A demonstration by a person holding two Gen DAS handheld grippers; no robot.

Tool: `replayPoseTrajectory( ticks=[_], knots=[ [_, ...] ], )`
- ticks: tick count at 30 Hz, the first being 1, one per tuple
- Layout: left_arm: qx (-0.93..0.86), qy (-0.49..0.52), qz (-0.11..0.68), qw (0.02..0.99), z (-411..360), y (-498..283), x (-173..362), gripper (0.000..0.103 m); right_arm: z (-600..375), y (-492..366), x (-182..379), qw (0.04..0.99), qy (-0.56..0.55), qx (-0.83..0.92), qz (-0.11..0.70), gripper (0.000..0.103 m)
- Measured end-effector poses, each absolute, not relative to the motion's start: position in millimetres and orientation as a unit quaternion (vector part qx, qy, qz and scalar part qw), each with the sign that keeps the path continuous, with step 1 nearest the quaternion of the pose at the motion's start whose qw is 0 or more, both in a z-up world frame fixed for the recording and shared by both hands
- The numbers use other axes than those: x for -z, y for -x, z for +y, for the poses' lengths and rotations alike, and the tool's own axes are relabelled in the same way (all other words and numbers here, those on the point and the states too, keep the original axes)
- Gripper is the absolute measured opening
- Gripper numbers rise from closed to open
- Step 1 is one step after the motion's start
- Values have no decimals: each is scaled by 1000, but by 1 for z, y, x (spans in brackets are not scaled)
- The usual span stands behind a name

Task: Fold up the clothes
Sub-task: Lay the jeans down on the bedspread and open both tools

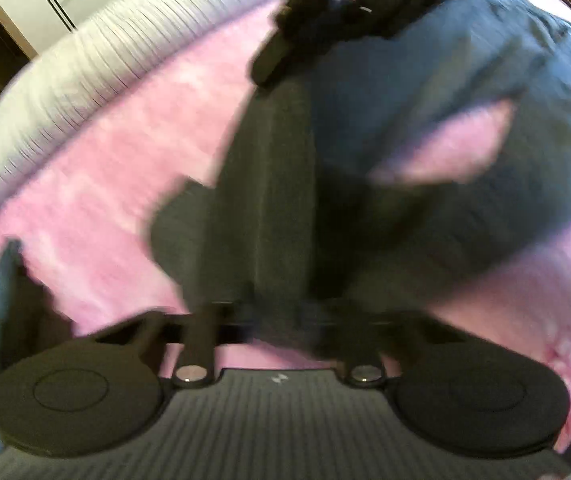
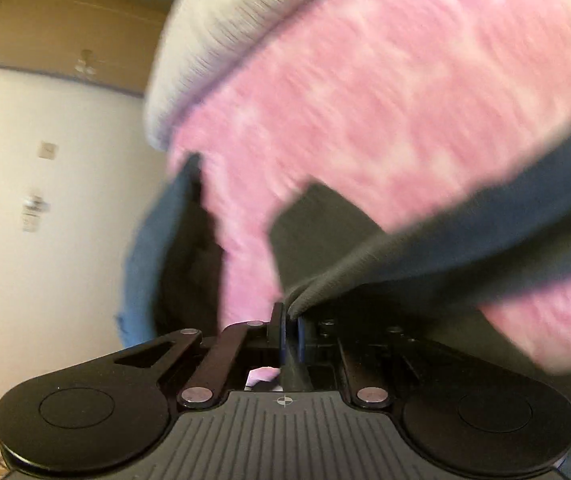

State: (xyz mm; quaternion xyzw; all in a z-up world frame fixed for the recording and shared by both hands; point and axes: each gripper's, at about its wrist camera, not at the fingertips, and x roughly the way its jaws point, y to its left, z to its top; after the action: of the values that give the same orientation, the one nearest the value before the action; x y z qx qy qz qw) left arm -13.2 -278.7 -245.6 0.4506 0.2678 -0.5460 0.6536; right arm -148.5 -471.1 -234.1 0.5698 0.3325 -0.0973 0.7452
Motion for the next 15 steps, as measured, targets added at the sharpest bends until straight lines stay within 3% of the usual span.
replayPoseTrajectory(
  ticks=[3,5,7,11,15],
  knots=[
    [549,-463,229,657,-318,-31,201,11,-498,135,209,760,-574,103,288,11],
    [542,-487,193,657,-352,-62,186,15,-521,123,201,769,-572,118,261,25],
    [527,-505,197,655,-393,-101,184,33,-536,118,192,787,-551,139,239,80],
    [486,-499,198,689,-423,-150,181,44,-539,144,182,817,-480,181,265,83],
    [553,-474,219,649,-388,-126,193,58,-510,199,210,804,-415,223,362,83]
  ],
)
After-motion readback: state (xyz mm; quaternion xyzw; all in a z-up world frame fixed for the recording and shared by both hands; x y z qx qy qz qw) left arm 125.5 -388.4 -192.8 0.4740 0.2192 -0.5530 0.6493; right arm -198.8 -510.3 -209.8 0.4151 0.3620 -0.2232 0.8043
